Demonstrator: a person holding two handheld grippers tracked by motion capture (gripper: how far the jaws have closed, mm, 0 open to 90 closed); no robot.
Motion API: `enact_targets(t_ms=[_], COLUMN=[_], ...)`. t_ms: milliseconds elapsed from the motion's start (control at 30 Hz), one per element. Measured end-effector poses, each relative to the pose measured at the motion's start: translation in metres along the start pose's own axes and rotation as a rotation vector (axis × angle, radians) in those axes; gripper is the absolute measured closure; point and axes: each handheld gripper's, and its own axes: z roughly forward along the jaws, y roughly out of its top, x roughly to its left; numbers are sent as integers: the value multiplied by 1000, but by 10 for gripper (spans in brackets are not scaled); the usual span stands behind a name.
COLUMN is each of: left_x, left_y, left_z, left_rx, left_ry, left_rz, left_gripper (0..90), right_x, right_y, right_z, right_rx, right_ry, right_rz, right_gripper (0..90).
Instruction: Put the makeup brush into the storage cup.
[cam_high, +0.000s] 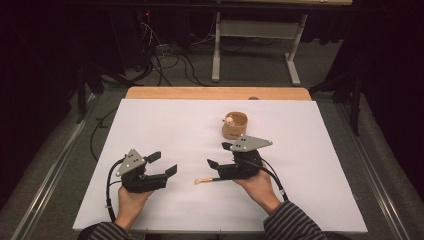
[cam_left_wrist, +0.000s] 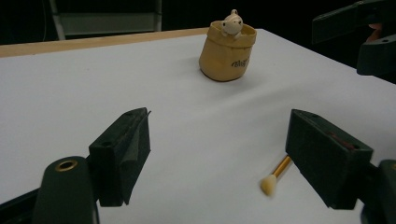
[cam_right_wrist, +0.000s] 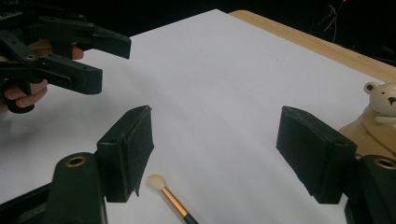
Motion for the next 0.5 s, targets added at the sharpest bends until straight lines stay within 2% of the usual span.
enact_targets(t_ms=[267,500], left_x=[1,0], left_y=[0,0], left_z=[1,0], left_rx=[5,3], left_ry=[2,1], left_rz=[-2,3], left_gripper=[228,228], right_x=[0,1], right_y=[3,7], right_z=[-1,0], right_rx=[45,107], right_ry=[-8,-23], right_rz=[-30,-66], right_gripper=[287,279])
